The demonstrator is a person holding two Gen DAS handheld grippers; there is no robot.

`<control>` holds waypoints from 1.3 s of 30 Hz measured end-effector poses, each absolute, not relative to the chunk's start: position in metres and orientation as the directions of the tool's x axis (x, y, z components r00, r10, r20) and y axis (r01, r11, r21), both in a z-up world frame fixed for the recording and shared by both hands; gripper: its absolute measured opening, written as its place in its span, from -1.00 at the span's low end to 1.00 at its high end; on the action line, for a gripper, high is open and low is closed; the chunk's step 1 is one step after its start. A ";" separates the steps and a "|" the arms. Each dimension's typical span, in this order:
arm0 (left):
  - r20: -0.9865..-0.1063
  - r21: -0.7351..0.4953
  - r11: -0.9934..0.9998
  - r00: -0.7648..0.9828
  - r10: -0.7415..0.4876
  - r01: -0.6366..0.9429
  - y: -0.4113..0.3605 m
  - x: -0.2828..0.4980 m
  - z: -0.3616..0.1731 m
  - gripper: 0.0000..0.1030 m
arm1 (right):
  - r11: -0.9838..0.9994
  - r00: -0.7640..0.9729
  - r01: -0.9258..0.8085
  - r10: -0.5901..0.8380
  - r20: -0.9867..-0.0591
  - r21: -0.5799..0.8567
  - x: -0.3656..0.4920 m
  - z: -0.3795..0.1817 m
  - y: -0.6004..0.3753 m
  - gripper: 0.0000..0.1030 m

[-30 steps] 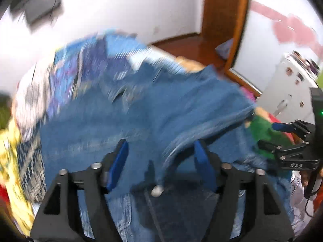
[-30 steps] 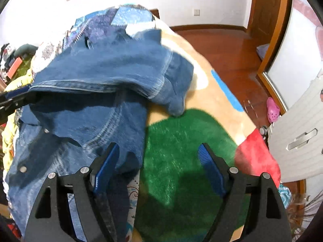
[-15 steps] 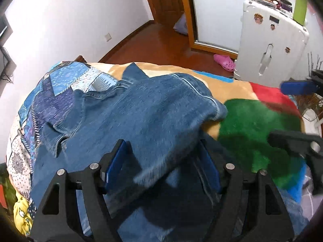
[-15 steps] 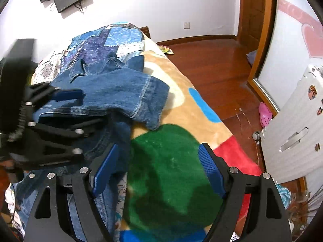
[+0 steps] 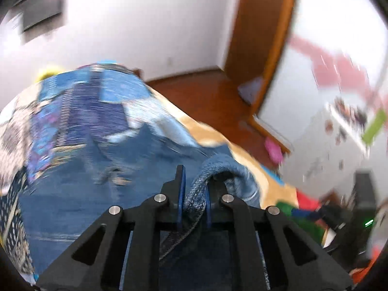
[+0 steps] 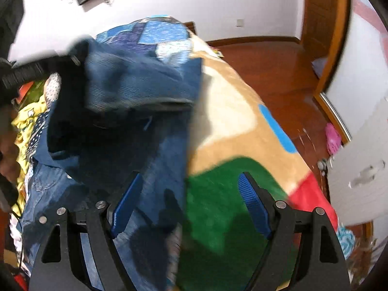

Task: Fold large clothes

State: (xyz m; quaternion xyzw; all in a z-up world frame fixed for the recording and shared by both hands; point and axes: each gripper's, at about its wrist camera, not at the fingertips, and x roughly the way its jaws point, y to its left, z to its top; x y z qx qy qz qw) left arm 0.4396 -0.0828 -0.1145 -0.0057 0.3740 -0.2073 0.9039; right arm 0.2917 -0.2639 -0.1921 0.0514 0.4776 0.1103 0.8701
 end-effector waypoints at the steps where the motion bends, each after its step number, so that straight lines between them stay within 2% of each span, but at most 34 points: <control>1: -0.660 -0.180 0.924 0.655 -0.368 0.337 -0.066 0.439 -0.109 -0.75 | 0.968 0.514 -0.159 0.248 -0.821 0.193 0.296 -0.193 -0.258 0.53; 4: -0.636 -0.182 0.957 0.715 -0.290 0.227 -0.009 0.433 -0.099 -0.77 | 0.966 0.492 -0.190 0.249 -0.835 0.176 0.311 -0.197 -0.243 0.53; 9: -0.668 -0.164 0.985 0.729 -0.152 0.056 0.083 0.410 -0.121 -0.78 | 0.979 0.458 -0.194 0.154 -0.876 0.070 0.321 -0.218 -0.242 0.53; 15: -0.791 -0.105 0.990 0.611 -0.026 -0.094 0.156 0.379 -0.188 -0.78 | 0.983 0.435 -0.106 0.184 -0.881 0.152 0.314 -0.224 -0.275 0.60; 19: -0.833 -0.140 0.984 0.550 -0.056 -0.111 0.172 0.368 -0.214 -0.78 | 0.991 0.436 -0.070 0.137 -0.889 0.118 0.298 -0.215 -0.274 0.60; 22: -0.825 -0.223 0.972 0.545 -0.147 -0.076 0.171 0.367 -0.211 -0.69 | 0.992 0.460 -0.095 0.122 -0.880 0.088 0.285 -0.201 -0.269 0.62; 23: -0.817 -0.252 0.966 0.550 -0.176 -0.066 0.168 0.368 -0.211 -0.50 | 0.991 0.469 -0.100 0.125 -0.874 0.088 0.281 -0.197 -0.268 0.64; 24: -0.807 -0.277 0.959 0.556 -0.200 -0.058 0.166 0.370 -0.208 -0.20 | 0.990 0.481 -0.107 0.130 -0.867 0.089 0.273 -0.191 -0.265 0.64; 26: -0.779 -0.345 0.938 0.572 -0.259 -0.045 0.161 0.376 -0.201 0.08 | 0.988 0.491 -0.123 0.140 -0.860 0.090 0.269 -0.184 -0.258 0.64; 31: -0.767 -0.441 0.895 0.545 -0.339 -0.064 0.157 0.411 -0.209 0.09 | 0.982 0.479 -0.173 0.154 -0.864 0.079 0.262 -0.187 -0.238 0.64; 36: -0.831 -0.335 0.933 0.508 -0.226 -0.133 0.162 0.458 -0.235 0.09 | 0.978 0.412 -0.204 0.126 -0.903 0.043 0.271 -0.214 -0.223 0.64; 39: -0.811 -0.336 0.932 0.545 -0.212 -0.138 0.165 0.470 -0.233 0.09 | 0.978 0.398 -0.209 0.073 -0.914 -0.012 0.278 -0.225 -0.220 0.64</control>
